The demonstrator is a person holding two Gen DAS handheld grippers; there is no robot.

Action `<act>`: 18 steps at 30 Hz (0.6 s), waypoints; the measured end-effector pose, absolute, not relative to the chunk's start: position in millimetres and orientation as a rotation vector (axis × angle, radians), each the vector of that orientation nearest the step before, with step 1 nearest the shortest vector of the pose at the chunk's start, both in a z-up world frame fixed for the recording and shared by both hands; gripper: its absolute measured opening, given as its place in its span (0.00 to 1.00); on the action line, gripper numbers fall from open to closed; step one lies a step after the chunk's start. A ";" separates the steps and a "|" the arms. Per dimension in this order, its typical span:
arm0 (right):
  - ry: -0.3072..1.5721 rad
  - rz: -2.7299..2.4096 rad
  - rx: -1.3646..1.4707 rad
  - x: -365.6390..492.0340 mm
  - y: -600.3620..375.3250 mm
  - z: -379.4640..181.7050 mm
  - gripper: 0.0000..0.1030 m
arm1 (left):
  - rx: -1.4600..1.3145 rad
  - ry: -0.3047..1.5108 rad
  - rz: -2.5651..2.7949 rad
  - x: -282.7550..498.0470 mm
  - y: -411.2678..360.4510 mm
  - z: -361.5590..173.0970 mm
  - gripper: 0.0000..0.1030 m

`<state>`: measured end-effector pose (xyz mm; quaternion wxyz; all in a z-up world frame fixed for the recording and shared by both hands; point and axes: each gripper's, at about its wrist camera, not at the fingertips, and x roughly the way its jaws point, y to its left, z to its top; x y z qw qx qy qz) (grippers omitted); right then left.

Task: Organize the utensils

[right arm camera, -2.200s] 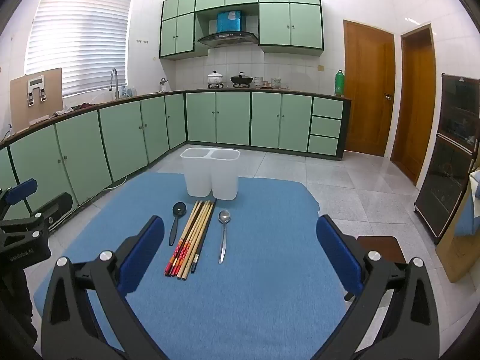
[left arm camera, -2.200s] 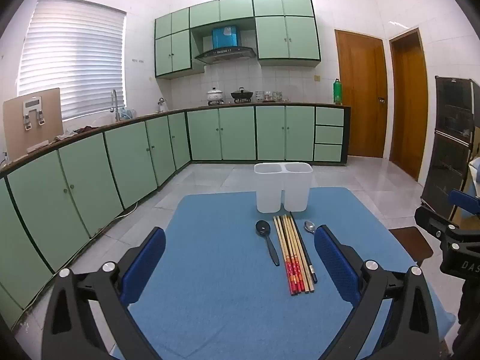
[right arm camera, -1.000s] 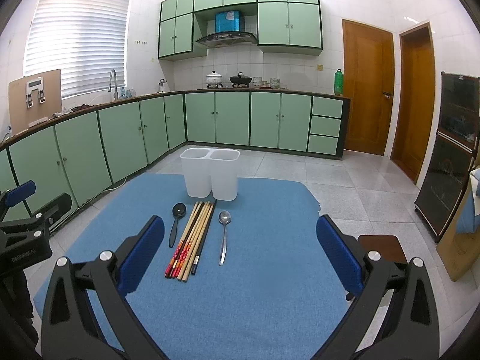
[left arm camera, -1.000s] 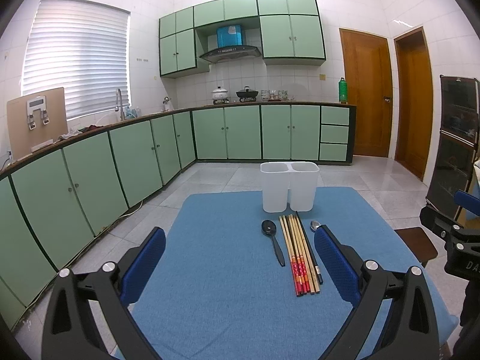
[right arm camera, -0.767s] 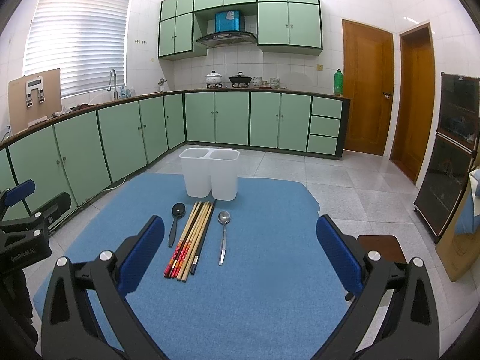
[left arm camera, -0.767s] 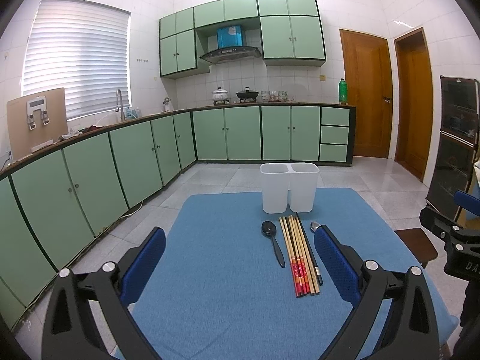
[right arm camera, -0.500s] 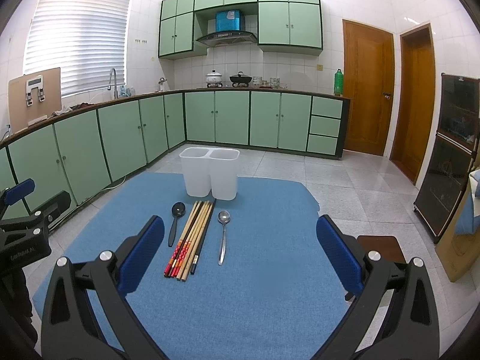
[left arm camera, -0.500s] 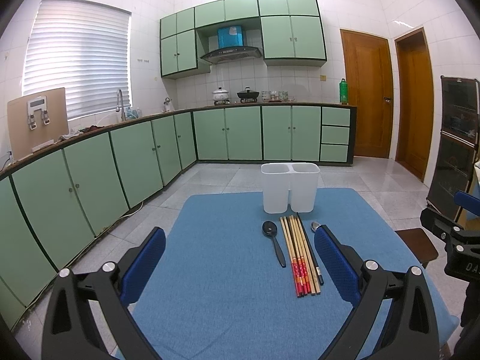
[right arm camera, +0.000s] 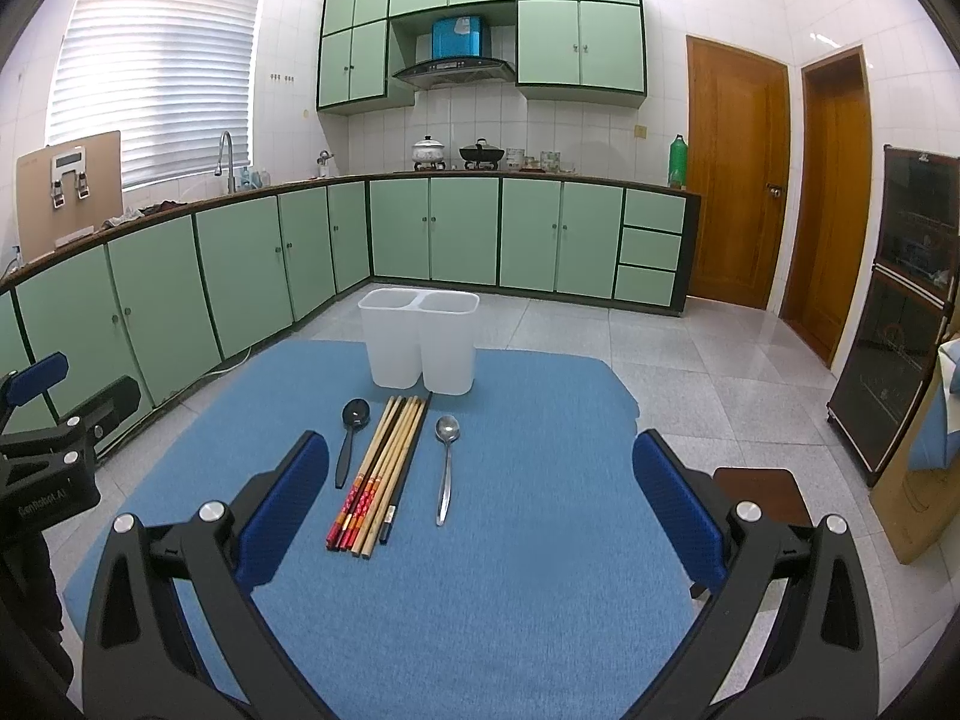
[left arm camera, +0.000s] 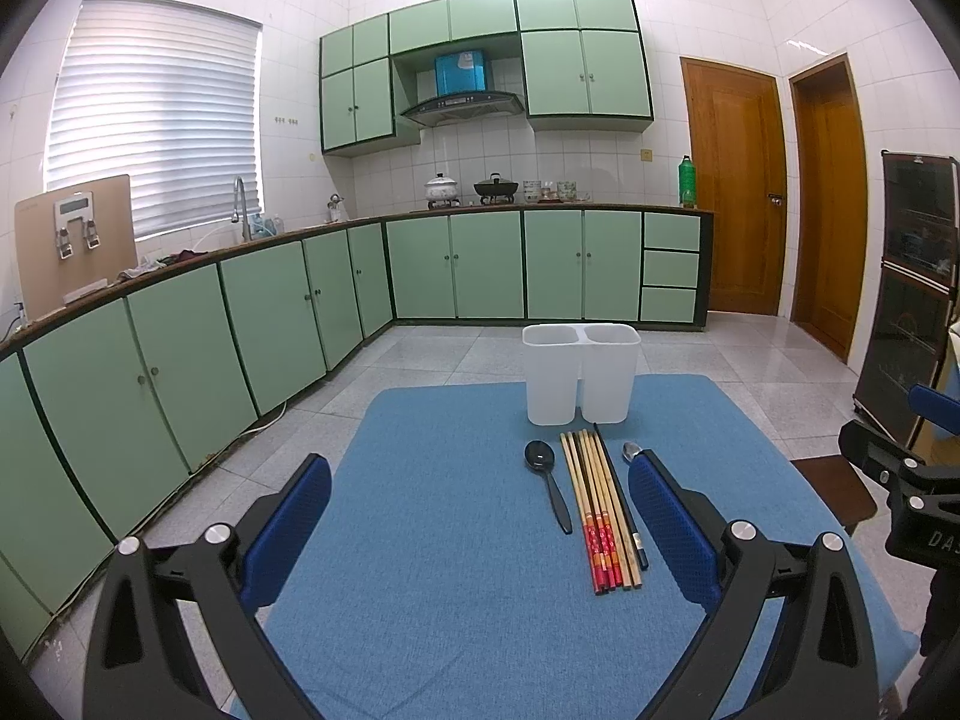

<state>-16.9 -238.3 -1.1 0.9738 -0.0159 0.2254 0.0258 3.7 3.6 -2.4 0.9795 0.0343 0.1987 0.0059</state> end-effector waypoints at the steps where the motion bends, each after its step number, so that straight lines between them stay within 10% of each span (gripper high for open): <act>1: 0.455 0.052 -0.032 -16.6 -237.7 -1.1 0.95 | 0.070 0.400 0.012 3.8 4.1 -2.6 0.94; 18: 0.460 0.052 -0.033 -16.5 -239.2 -3.0 0.95 | 0.073 0.403 0.013 4.2 4.8 -4.1 0.94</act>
